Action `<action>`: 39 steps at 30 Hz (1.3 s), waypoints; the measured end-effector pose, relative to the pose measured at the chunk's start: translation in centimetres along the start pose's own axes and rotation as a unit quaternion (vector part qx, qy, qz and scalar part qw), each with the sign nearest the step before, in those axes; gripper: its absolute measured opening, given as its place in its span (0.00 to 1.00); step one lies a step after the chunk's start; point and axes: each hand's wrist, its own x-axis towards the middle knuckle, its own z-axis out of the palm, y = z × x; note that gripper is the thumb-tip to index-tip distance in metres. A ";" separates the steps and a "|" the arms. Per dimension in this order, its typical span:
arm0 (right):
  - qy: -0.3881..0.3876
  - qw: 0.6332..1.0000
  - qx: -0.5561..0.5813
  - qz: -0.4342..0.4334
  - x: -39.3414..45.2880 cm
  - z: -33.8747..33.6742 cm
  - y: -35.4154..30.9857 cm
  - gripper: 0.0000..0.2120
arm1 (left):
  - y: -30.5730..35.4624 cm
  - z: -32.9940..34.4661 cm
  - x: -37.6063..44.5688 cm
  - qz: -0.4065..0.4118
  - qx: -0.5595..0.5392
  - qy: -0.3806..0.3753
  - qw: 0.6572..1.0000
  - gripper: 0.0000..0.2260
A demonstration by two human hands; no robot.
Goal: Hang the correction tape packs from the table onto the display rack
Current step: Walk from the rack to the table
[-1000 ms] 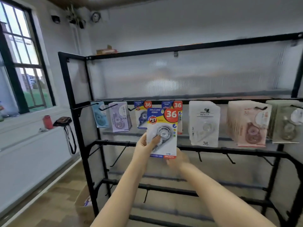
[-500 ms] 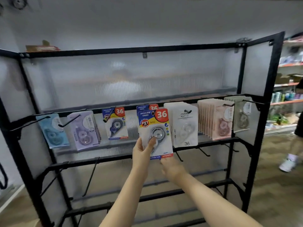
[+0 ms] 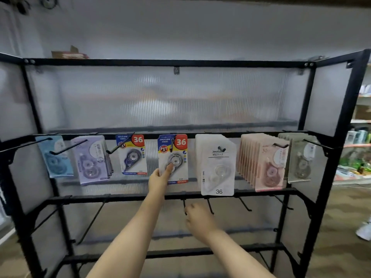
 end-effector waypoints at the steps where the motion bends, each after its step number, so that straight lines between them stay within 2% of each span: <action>1: 0.006 1.000 0.007 -0.012 0.2 0.1 0.3 0.15 | -0.2 0.4 0.6 -0.012 -0.001 0.005 1.000 0.16; 7: 0.004 0.998 0.051 -0.040 0.9 0.0 1.3 0.16 | -1.1 0.7 1.4 -0.032 0.015 0.019 0.999 0.18; 10: -0.009 0.997 0.044 -0.059 1.3 0.0 0.2 0.16 | -1.0 -1.3 0.1 -0.005 0.127 0.038 0.991 0.17; 12: -0.018 0.996 0.049 -0.072 2.2 0.5 -1.8 0.15 | -0.6 -3.8 -0.8 0.025 0.230 0.049 0.972 0.16; 15: -0.019 0.994 0.057 -0.096 3.0 1.5 -6.7 0.12 | 0.3 -8.8 -2.6 0.042 0.392 0.062 0.917 0.13; 18: -0.032 0.987 0.062 -0.142 2.7 2.6 -13.0 0.13 | 1.0 -15.1 -5.3 0.014 0.520 0.092 0.849 0.12; 20: -0.048 0.979 0.053 -0.191 1.9 3.5 -17.8 0.14 | 1.4 -19.9 -7.7 -0.023 0.605 0.096 0.790 0.12; 25: -0.087 0.934 -0.027 -0.344 -1.7 7.2 -30.7 0.16 | 2.4 -32.6 -15.9 -0.093 0.781 0.094 0.611 0.13; 27: -0.094 0.913 -0.048 -0.393 -3.8 8.6 -36.3 0.17 | 2.6 -37.8 -19.6 -0.143 0.809 0.102 0.562 0.14; 31: -0.102 0.871 -0.044 -0.479 -8.8 11.7 -48.5 0.17 | 3.9 -48.2 -27.8 -0.230 0.818 0.132 0.510 0.13; 39: -0.149 0.779 -0.045 -0.608 -21.6 17.8 -69.6 0.20 | 5.9 -66.4 -44.2 -0.366 0.752 0.252 0.487 0.17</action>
